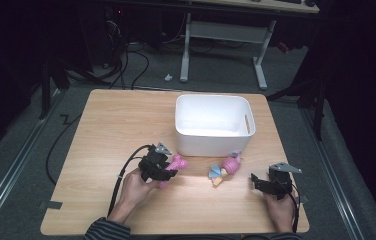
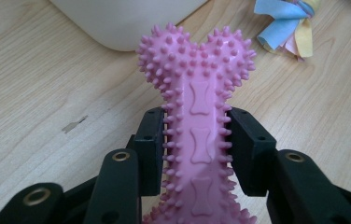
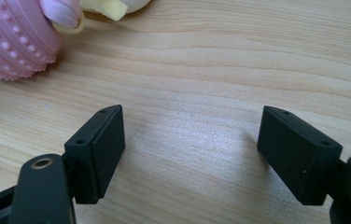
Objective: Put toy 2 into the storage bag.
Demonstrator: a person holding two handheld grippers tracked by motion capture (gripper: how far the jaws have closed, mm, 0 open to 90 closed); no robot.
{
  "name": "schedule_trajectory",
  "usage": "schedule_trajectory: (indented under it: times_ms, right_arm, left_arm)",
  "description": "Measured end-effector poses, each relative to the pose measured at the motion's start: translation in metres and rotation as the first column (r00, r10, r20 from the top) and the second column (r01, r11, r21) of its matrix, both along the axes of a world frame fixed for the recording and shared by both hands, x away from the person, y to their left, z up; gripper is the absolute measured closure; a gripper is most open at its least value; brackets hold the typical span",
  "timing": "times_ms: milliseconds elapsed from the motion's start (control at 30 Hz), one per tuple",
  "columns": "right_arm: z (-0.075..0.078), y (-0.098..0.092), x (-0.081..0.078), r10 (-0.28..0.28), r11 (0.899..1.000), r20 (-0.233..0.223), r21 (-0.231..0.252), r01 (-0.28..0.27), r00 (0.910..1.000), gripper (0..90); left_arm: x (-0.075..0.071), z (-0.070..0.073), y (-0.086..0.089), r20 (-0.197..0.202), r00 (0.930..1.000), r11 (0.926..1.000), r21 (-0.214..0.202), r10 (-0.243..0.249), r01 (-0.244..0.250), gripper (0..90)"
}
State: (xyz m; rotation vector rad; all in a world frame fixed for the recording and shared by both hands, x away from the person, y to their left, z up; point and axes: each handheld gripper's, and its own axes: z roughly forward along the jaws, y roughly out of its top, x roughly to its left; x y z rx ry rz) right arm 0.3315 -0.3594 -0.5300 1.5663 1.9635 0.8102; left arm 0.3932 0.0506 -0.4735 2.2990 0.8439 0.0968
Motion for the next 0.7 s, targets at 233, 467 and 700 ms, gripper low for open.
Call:
schedule_trajectory:
  times_ms: [233, 467, 700]
  right_arm:
    - [0.000, 0.000, 0.000, 0.002, 1.000, -0.001, 0.000, -0.002, 1.0000, 23.2]
    - [0.000, 0.000, 0.000, 0.004, 1.000, -0.001, 0.001, -0.004, 1.0000, 23.2]
    - [0.000, 0.000, 0.000, 0.004, 1.000, -0.001, 0.001, -0.004, 1.0000, 23.2]
  left_arm:
    - [0.001, 0.008, 0.011, -0.008, 0.9998, 0.9998, -0.001, 0.019, -0.019, 59.1]
    - [0.004, 0.020, 0.015, -0.002, 0.9998, 0.9998, -0.005, 0.021, -0.021, 59.2]
    - [0.007, 0.032, 0.017, 0.003, 0.9998, 0.9998, -0.008, 0.017, -0.017, 59.3]
